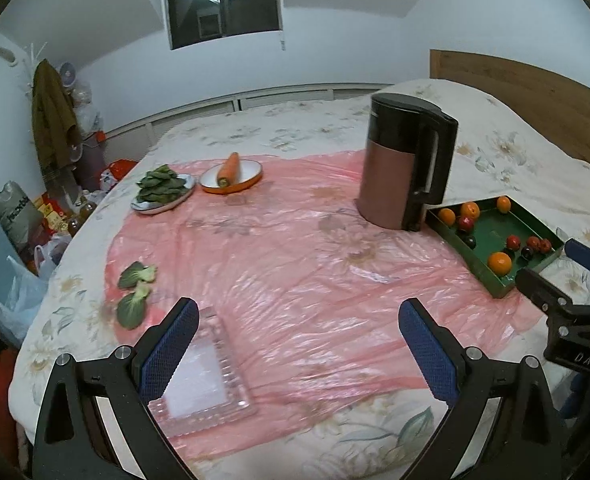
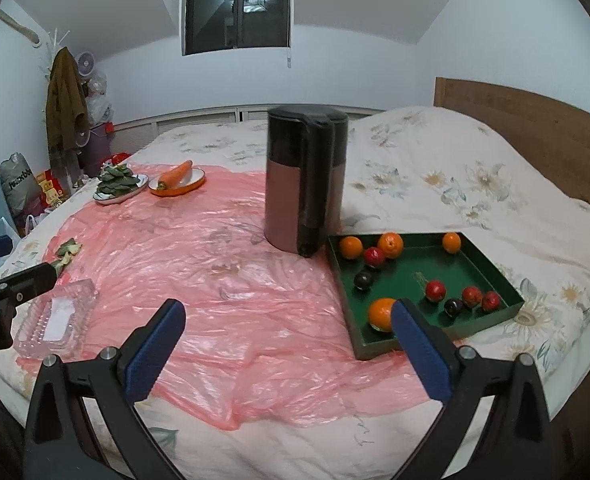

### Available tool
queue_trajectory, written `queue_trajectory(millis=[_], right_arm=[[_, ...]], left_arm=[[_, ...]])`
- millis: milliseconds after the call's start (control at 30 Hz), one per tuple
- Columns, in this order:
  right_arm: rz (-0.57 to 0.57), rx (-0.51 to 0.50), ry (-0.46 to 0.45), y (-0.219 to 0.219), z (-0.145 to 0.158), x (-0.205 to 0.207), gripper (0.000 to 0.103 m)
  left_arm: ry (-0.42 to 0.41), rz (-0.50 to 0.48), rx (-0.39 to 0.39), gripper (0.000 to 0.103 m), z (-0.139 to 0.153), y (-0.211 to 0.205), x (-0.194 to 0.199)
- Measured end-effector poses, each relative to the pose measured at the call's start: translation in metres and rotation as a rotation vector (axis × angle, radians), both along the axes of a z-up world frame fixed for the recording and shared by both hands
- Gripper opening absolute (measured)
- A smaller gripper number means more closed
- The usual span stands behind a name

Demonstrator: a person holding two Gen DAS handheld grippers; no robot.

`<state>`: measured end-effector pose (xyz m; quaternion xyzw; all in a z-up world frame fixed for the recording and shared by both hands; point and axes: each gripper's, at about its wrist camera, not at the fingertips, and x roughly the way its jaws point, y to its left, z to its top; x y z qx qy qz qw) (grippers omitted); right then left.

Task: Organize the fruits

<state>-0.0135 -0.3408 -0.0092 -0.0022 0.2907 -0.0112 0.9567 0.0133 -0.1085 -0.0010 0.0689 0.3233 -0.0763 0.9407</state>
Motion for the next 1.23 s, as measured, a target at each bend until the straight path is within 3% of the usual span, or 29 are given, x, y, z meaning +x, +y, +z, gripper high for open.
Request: queue_trajectory(millis=[500,1233], right_arm=[[0.005,-0.046,-0.029,0.031,0.016,-0.005,0.103],[-0.001,-0.035,-0.003,0.029,-0.001,0.007,0.103]], left_arm=[[-0.022,0.052,-0.041,0.098,0.003,0.043,-0.011],[-0.029,0.076,-0.029,0.101,-0.005,0.051,-0.005]])
